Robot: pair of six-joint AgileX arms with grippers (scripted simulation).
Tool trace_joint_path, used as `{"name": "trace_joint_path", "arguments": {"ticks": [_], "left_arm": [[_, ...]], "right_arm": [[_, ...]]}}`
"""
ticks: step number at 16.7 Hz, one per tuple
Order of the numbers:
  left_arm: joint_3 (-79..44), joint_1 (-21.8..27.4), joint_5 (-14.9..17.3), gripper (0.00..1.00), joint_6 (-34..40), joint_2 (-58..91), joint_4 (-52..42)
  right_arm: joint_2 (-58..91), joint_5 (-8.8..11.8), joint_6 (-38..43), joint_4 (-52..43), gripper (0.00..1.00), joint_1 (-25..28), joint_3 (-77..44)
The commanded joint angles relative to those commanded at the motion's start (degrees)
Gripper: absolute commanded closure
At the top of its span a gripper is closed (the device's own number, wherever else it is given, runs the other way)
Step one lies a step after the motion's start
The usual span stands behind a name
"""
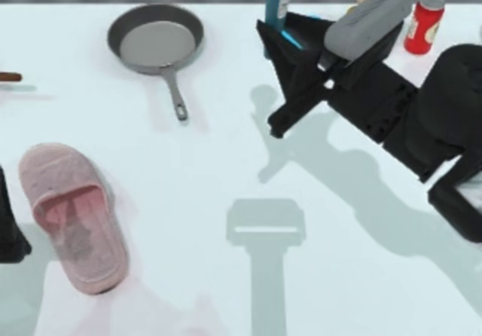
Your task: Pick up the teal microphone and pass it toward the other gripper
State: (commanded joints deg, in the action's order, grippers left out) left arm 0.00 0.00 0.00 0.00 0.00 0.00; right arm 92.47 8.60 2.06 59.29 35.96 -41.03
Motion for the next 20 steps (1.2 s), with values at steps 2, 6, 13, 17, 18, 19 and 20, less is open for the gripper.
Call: {"name": "trace_joint_path", "arguments": {"ticks": [2, 6, 13, 17, 18, 19, 20], "left_arm": [[0.0, 0.0, 0.0, 0.0, 0.0, 0.0, 0.0], [0.0, 0.0, 0.0, 0.0, 0.0, 0.0, 0.0], [-6.4, 3.28, 6.67, 0.0, -1.27, 9.44, 3.46], [-16.69, 7.79, 16.22, 0.0, -2.73, 26.51, 9.38], [-19.61, 9.02, 18.82, 0.0, -3.1, 31.34, 11.11], [-22.54, 10.26, 21.41, 0.0, -3.48, 36.19, 12.87], [-25.43, 11.47, 23.96, 0.0, -3.86, 41.0, 14.61]], "right_arm": [[-0.18, 0.16, 0.07, -0.09, 1.0, -0.17, -0.13], [0.0, 0.0, 0.0, 0.0, 1.0, 0.0, 0.0], [0.0, 0.0, 0.0, 0.0, 1.0, 0.0, 0.0], [0.0, 0.0, 0.0, 0.0, 1.0, 0.0, 0.0], [0.0, 0.0, 0.0, 0.0, 1.0, 0.0, 0.0], [0.0, 0.0, 0.0, 0.0, 1.0, 0.0, 0.0], [0.0, 0.0, 0.0, 0.0, 1.0, 0.0, 0.0]]}}
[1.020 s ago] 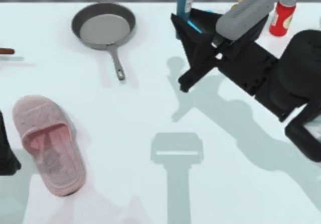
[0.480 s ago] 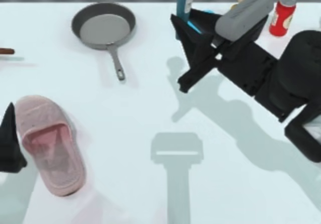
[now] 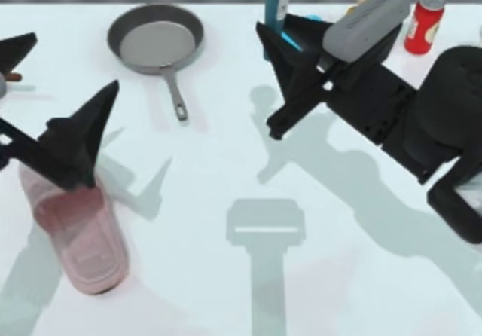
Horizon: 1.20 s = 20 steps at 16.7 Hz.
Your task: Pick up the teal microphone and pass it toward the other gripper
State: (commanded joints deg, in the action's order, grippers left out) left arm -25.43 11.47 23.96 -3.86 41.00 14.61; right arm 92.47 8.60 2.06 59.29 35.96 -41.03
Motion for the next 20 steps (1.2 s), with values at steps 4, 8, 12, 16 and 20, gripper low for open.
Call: {"name": "trace_joint_path", "arguments": {"ticks": [4, 8, 12, 16, 20], "left_arm": [[-10.22, 4.4, 9.2, 0.0, -1.48, 16.86, 6.08], [-16.24, 7.27, 15.17, 0.0, -2.39, 26.82, 9.4], [-17.3, 7.81, 16.32, 0.0, -2.54, 28.74, 9.93], [-17.9, 8.2, 15.74, 0.0, -2.49, 29.49, 10.11], [-24.08, 12.71, 11.58, 0.0, -2.34, 37.59, 12.23]], "right_arm": [[0.0, 0.0, 0.0, 0.0, 1.0, 0.0, 0.0], [0.0, 0.0, 0.0, 0.0, 1.0, 0.0, 0.0], [0.0, 0.0, 0.0, 0.0, 1.0, 0.0, 0.0], [0.0, 0.0, 0.0, 0.0, 1.0, 0.0, 0.0], [0.0, 0.0, 0.0, 0.0, 1.0, 0.0, 0.0]]}}
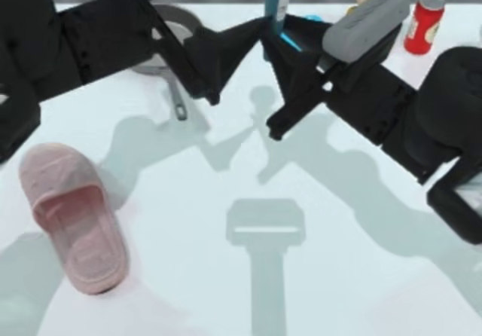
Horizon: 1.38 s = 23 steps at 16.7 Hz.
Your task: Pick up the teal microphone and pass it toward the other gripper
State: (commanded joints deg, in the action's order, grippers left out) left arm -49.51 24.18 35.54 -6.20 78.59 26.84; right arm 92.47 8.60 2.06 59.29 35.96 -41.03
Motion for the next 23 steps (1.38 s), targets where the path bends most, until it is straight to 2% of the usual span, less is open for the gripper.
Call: {"name": "trace_joint_path", "arguments": {"ticks": [5, 10, 23], "left_arm": [[-7.7, 5.99, -5.85, 0.0, 0.23, 10.07, 2.48], [-8.27, 6.47, -6.32, 0.0, 0.26, 10.72, 2.64], [-8.27, 6.47, -6.32, 0.98, 0.26, 10.72, 2.64]], "right_arm": [[0.0, 0.0, 0.0, 0.0, 1.0, 0.0, 0.0], [0.0, 0.0, 0.0, 0.0, 1.0, 0.0, 0.0], [0.0, 0.0, 0.0, 0.0, 1.0, 0.0, 0.0]]}}
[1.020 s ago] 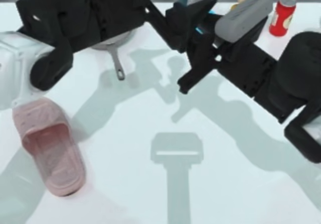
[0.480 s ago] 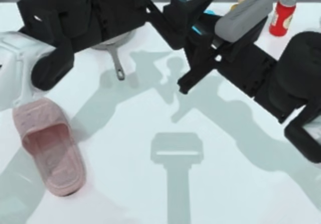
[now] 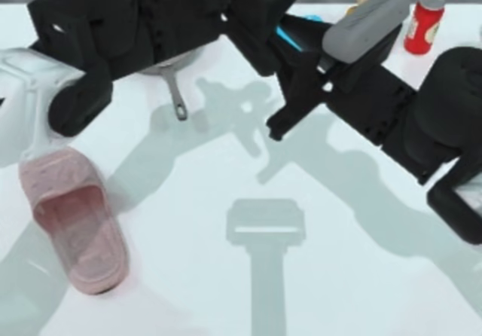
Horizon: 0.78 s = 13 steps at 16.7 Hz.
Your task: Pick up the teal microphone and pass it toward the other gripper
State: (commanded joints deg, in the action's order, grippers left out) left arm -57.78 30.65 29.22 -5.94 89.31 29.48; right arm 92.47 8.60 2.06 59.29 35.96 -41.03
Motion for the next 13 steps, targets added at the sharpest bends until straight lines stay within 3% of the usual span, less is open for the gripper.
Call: {"name": "trace_joint_path", "arguments": {"ticks": [9, 13], "left_arm": [[0.0, 0.0, 0.0, 1.0, 0.0, 0.0, 0.0], [0.0, 0.0, 0.0, 1.0, 0.0, 0.0, 0.0]], "right_arm": [[0.0, 0.0, 0.0, 0.0, 1.0, 0.0, 0.0], [0.0, 0.0, 0.0, 0.0, 0.7, 0.0, 0.0]]}}
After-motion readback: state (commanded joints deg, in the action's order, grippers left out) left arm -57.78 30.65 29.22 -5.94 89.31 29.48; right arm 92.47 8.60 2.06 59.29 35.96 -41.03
